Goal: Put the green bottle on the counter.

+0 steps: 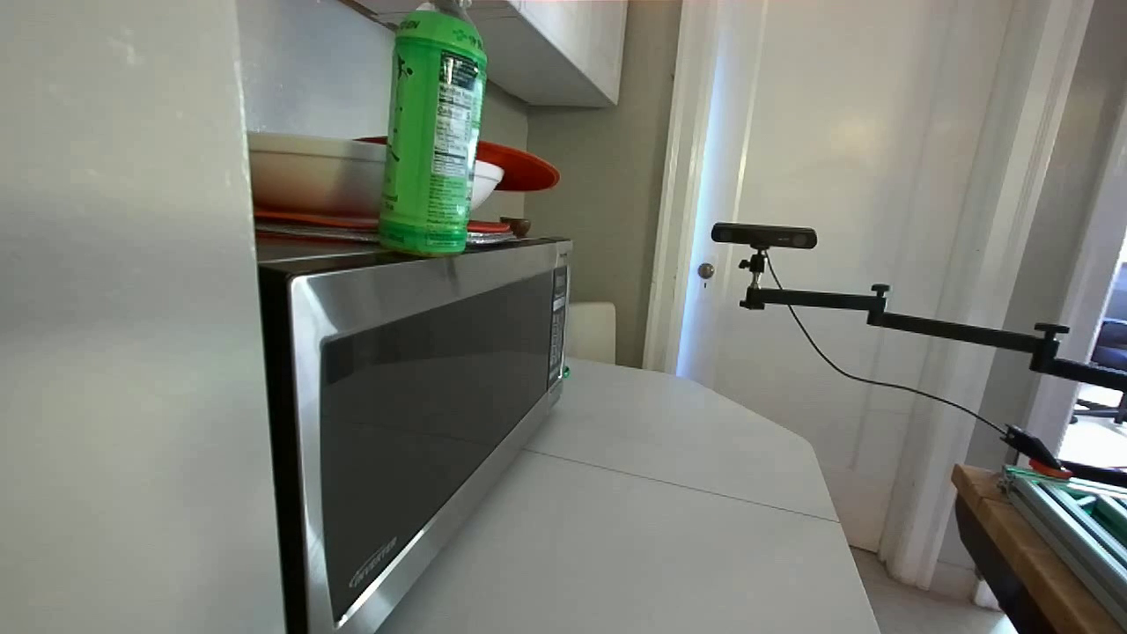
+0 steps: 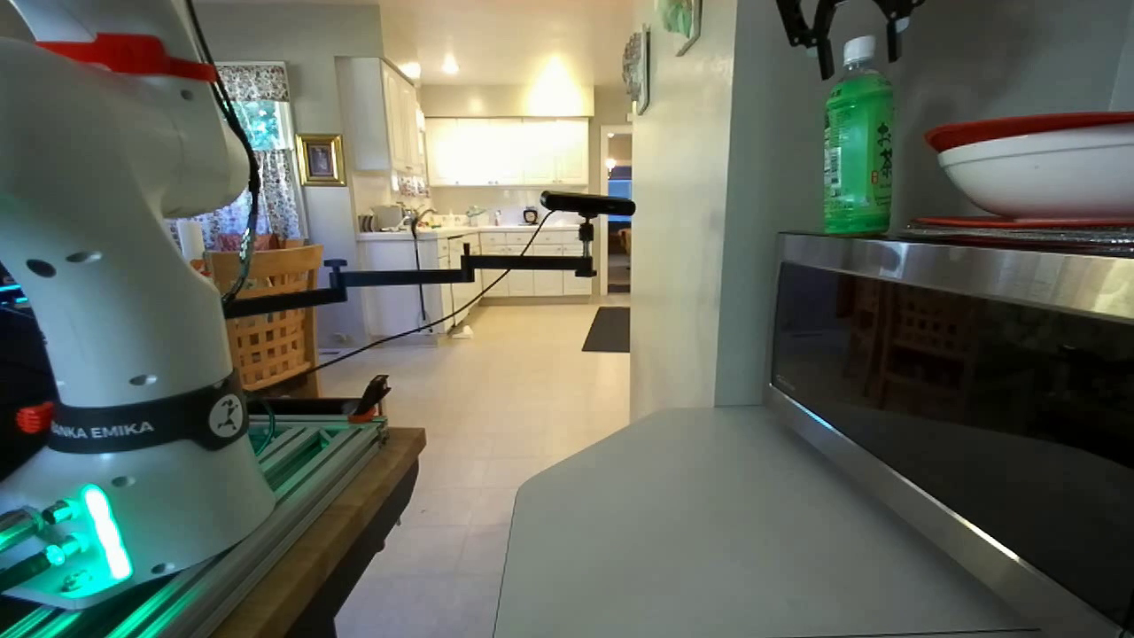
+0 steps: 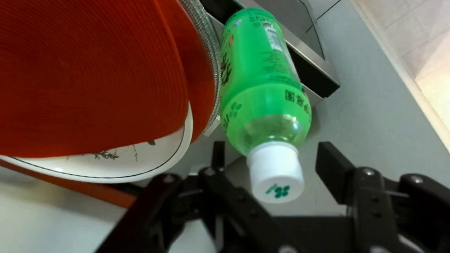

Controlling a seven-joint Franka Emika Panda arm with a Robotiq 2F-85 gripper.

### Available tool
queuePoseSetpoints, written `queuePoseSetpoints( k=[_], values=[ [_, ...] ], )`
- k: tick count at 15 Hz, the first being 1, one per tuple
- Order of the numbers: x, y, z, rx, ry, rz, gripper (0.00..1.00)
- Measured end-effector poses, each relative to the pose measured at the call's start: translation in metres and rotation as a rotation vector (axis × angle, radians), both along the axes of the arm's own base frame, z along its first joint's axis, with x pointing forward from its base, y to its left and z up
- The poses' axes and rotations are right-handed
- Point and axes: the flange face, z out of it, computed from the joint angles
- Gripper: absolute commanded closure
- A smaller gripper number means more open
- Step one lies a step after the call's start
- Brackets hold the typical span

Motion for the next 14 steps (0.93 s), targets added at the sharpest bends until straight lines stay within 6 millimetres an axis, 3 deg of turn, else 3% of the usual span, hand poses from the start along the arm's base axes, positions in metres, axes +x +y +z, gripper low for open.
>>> queuePoseSetpoints(
  k=[3, 4, 11, 14],
  values=[
    [0.000, 0.001, 0.000, 0.000, 0.000, 0.001, 0.85],
    [0.000, 0.001, 0.001, 0.001, -0.004, 0.001, 0.88],
    [-0.003, 0.002, 0.005, -0.003, 0.007, 0.005, 0.88],
    [-0.022, -0.007, 0.026, -0.012, 0.036, 0.010, 0.88]
  ],
)
